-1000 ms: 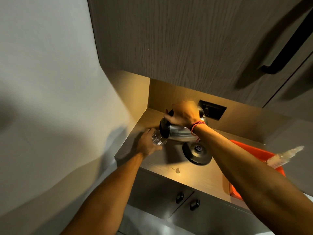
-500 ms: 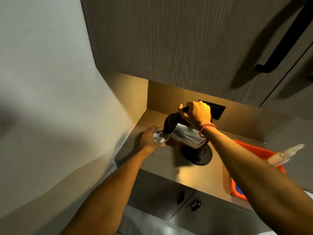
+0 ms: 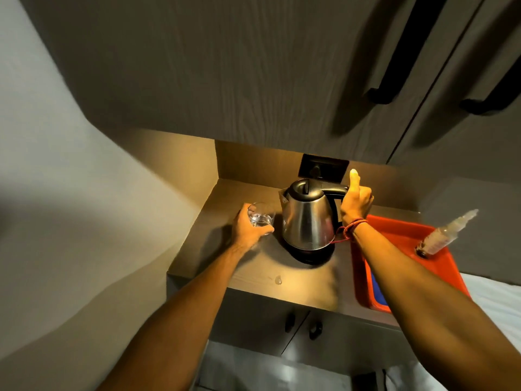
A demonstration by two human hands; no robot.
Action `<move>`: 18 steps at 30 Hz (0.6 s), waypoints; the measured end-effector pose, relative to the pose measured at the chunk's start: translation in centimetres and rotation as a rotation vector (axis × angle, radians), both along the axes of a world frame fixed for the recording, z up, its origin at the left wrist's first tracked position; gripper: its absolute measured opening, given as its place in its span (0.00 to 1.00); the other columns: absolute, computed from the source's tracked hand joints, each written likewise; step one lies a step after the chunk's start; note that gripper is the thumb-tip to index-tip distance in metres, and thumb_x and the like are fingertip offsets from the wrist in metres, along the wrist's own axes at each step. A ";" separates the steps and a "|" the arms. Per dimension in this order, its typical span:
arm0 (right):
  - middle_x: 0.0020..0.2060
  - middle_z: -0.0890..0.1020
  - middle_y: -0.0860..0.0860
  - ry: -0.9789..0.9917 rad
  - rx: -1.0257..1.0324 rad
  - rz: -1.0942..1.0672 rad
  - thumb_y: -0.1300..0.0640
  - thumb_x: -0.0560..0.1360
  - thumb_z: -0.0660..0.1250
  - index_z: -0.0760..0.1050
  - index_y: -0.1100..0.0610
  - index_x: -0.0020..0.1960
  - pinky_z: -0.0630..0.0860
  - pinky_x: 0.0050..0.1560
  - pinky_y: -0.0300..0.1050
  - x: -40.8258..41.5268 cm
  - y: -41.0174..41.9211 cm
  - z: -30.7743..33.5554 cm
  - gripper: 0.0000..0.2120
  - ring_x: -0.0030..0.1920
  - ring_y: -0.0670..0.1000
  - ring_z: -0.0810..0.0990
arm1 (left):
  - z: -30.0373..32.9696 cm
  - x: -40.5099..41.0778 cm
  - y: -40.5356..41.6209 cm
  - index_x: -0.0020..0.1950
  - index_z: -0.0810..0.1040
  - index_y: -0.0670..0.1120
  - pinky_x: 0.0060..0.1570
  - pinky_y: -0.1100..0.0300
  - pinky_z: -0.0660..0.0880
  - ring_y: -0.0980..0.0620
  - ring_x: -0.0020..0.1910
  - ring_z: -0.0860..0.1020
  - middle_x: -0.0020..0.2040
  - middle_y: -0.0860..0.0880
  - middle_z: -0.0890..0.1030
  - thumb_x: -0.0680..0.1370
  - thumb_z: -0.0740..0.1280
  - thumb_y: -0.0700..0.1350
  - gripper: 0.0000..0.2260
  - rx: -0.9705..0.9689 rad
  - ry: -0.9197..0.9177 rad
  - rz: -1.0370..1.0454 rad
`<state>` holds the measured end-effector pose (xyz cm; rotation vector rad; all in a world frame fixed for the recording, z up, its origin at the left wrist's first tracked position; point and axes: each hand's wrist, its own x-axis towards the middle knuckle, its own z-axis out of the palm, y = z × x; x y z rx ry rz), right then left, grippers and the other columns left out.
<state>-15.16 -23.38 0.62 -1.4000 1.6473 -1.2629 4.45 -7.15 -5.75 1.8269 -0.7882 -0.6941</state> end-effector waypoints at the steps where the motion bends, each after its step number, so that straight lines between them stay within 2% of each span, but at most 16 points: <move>1: 0.30 0.75 0.62 -0.027 0.006 -0.006 0.34 0.78 0.57 0.65 0.59 0.25 0.70 0.44 0.57 -0.3 -0.1 -0.4 0.33 0.40 0.64 0.75 | -0.3 -0.2 -0.2 0.65 0.73 0.44 0.45 0.65 0.75 0.46 0.58 0.79 0.61 0.43 0.80 0.63 0.83 0.39 0.33 0.015 -0.007 0.003; 3: 0.27 0.70 0.58 -0.081 0.030 -0.011 0.36 0.78 0.59 0.65 0.57 0.25 0.69 0.43 0.58 -0.9 -0.4 -1.1 0.32 0.37 0.61 0.71 | -1.0 -0.5 -0.6 0.65 0.74 0.44 0.46 0.65 0.75 0.47 0.57 0.79 0.61 0.44 0.80 0.64 0.83 0.39 0.33 0.032 -0.013 0.009; 6: 0.32 0.69 0.59 -0.150 0.056 0.001 0.38 0.77 0.63 0.67 0.58 0.26 0.69 0.44 0.60 -1.7 -1.1 -1.3 0.29 0.37 0.58 0.68 | -1.5 -0.5 -1.0 0.69 0.73 0.45 0.54 0.58 0.76 0.45 0.62 0.79 0.63 0.44 0.80 0.65 0.83 0.40 0.35 0.046 0.007 0.033; 10: 0.32 0.66 0.55 -0.249 0.049 0.048 0.39 0.73 0.66 0.71 0.59 0.32 0.67 0.40 0.54 -3.3 -1.9 -1.9 0.23 0.37 0.54 0.66 | -2.0 -0.4 -1.4 0.70 0.72 0.45 0.59 0.52 0.78 0.44 0.65 0.77 0.66 0.44 0.79 0.65 0.83 0.40 0.37 0.051 -0.001 0.063; 15: 0.27 0.67 0.51 -0.346 0.047 0.052 0.44 0.74 0.67 0.68 0.53 0.26 0.65 0.38 0.50 -4.6 -1.7 -3.2 0.22 0.35 0.54 0.67 | -2.7 -0.5 -2.2 0.71 0.71 0.44 0.62 0.49 0.79 0.43 0.65 0.78 0.65 0.43 0.79 0.65 0.83 0.40 0.38 0.075 -0.024 0.059; 18: 0.24 0.66 0.45 -0.359 0.044 0.046 0.46 0.75 0.67 0.66 0.50 0.23 0.64 0.36 0.49 -4.4 -1.2 -3.2 0.24 0.30 0.49 0.65 | -3.0 -0.6 -2.2 0.73 0.69 0.44 0.63 0.49 0.78 0.42 0.67 0.76 0.67 0.43 0.78 0.65 0.82 0.40 0.39 0.090 -0.030 0.042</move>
